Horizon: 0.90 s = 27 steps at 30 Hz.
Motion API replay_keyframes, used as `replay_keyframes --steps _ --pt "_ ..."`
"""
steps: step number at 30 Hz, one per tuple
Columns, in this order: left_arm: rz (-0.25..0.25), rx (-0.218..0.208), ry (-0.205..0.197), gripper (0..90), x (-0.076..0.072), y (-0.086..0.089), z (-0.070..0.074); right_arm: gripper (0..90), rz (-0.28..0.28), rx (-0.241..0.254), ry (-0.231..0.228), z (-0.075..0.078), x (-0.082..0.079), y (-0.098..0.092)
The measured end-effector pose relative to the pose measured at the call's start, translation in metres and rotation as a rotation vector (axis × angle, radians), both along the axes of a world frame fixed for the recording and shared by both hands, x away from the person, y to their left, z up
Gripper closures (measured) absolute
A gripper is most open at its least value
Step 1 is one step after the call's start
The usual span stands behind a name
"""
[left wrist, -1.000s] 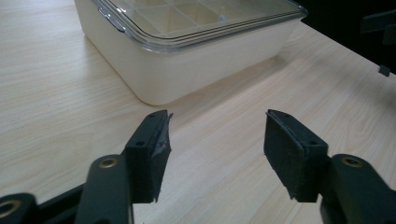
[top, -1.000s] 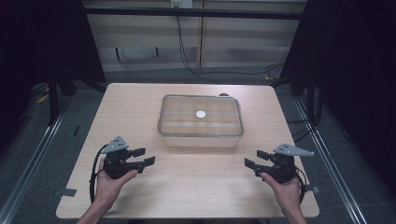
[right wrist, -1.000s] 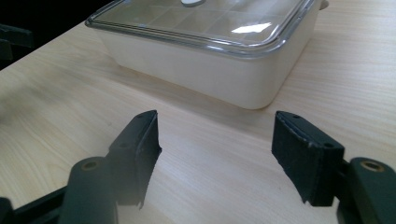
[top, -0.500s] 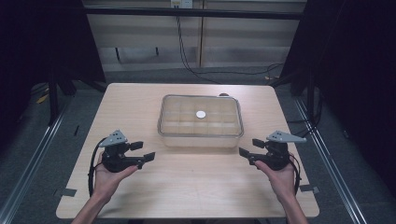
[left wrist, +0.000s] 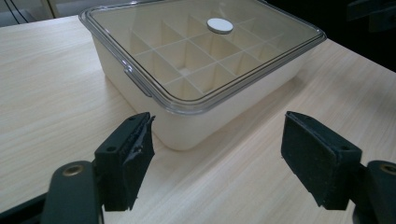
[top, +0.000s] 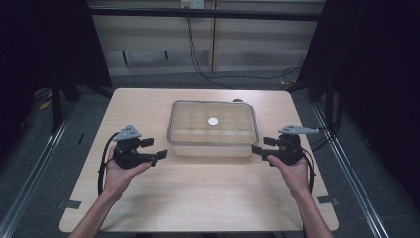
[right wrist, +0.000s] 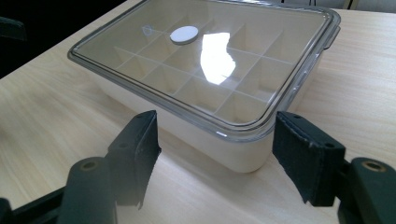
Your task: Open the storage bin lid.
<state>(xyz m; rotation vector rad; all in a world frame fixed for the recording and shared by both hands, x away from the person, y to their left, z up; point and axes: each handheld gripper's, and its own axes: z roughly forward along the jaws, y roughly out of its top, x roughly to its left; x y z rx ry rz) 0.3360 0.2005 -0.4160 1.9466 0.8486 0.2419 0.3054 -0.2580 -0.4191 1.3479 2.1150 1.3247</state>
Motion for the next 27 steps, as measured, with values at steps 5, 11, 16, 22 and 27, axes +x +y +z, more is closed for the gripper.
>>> replay_keyframes --steps 5,11,16,22,27 --pt "-0.003 0.000 -0.001 23.2 0.011 -0.003 0.003 27.7 -0.008 -0.004 0.017 0.006 0.014 -0.003" --pt "0.014 0.020 0.012 22.9 0.024 -0.005 0.003 26.4 -0.004 -0.011 0.028 0.012 0.028 -0.004" --pt "0.018 0.042 0.021 23.1 0.035 -0.009 0.003 25.4 0.003 -0.014 0.028 0.015 0.038 0.000" --pt "0.027 0.020 0.043 23.3 0.050 -0.014 0.008 24.1 0.023 -0.046 0.063 0.016 0.055 0.009" --pt "0.029 0.014 0.040 23.3 0.054 -0.018 0.010 23.6 0.028 -0.063 0.087 0.013 0.068 0.012"
